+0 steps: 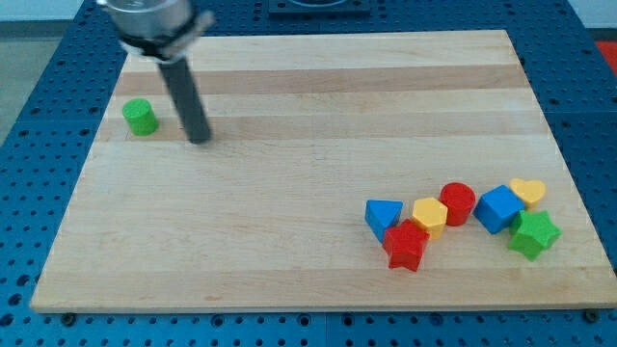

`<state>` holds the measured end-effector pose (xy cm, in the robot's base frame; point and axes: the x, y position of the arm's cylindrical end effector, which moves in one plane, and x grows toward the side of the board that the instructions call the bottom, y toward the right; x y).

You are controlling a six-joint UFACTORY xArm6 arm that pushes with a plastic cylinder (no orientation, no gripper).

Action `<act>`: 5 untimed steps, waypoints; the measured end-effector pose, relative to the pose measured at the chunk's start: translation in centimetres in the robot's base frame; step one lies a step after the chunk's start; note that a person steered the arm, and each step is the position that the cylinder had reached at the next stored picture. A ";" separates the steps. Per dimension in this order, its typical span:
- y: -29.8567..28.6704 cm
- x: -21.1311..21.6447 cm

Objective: Place the blue cube above the red circle

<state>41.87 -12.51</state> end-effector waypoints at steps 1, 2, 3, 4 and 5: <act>8.7 4.1; 17.2 5.9; 21.7 6.0; 24.6 2.6; 34.7 1.0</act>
<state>42.90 22.21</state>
